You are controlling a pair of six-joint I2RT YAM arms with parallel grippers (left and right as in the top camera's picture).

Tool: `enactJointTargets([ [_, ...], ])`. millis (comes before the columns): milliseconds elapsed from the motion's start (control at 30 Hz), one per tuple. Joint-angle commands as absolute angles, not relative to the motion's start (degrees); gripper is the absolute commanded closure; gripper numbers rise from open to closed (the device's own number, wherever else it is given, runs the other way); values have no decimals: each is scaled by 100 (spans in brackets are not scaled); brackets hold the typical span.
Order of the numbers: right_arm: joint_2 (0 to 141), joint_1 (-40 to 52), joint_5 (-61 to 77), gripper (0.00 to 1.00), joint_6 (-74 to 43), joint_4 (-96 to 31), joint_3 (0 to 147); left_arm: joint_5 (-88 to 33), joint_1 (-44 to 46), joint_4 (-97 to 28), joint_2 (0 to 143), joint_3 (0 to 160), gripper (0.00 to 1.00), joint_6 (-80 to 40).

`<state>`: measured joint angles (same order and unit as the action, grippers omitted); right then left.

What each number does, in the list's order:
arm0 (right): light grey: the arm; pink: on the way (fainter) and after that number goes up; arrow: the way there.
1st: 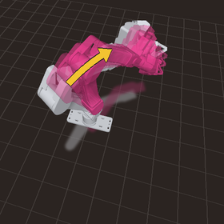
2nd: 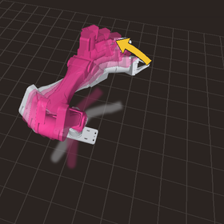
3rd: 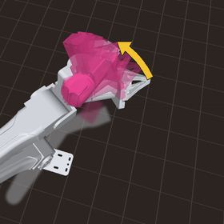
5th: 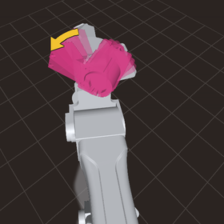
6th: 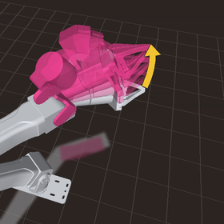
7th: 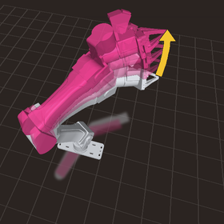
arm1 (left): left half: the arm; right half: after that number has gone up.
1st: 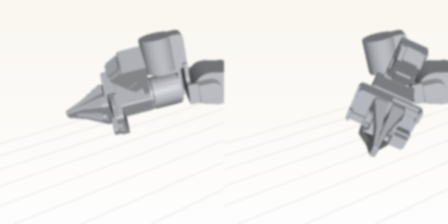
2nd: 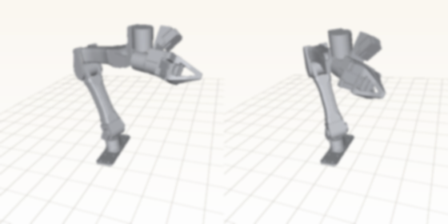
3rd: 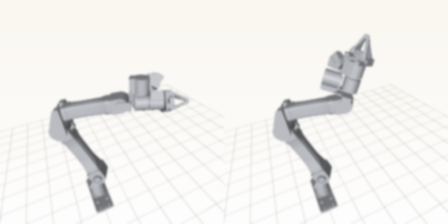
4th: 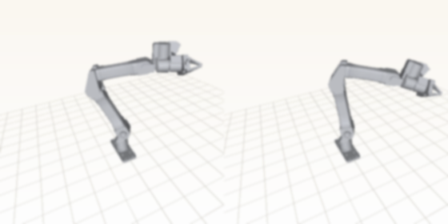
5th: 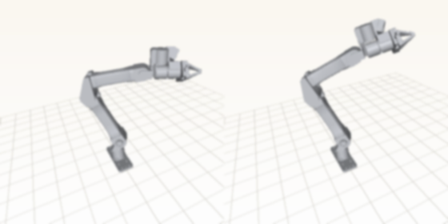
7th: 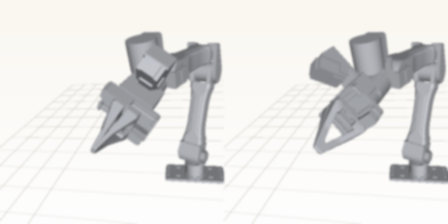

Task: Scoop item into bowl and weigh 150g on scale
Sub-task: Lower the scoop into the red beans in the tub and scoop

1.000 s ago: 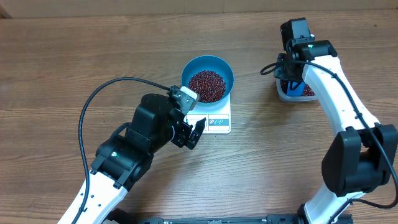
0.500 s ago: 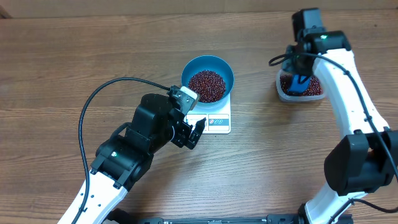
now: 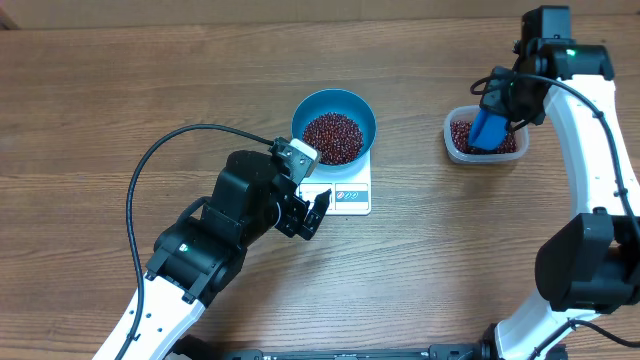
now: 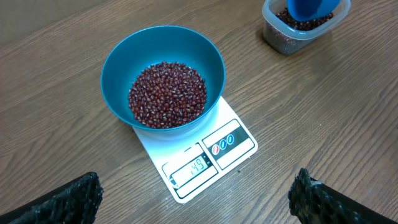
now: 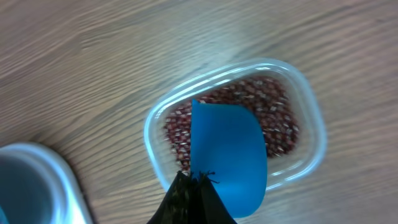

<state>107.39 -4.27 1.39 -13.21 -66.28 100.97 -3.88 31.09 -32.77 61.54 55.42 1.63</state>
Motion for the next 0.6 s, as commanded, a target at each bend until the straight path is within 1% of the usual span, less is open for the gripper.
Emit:
enactJointTargets([
  [0, 10315, -561, 1181, 96, -513, -6521, 10276, -390, 3098, -3273, 6178, 5511, 1, 126],
  [300, 9848, -576, 1291, 96, 1138, -6512, 10276, -390, 3098, -3273, 6178, 5511, 0, 126],
  [567, 9933, -576, 744, 96, 1229, -6466, 10127, -390, 3098, -3273, 6178, 5511, 0, 126],
])
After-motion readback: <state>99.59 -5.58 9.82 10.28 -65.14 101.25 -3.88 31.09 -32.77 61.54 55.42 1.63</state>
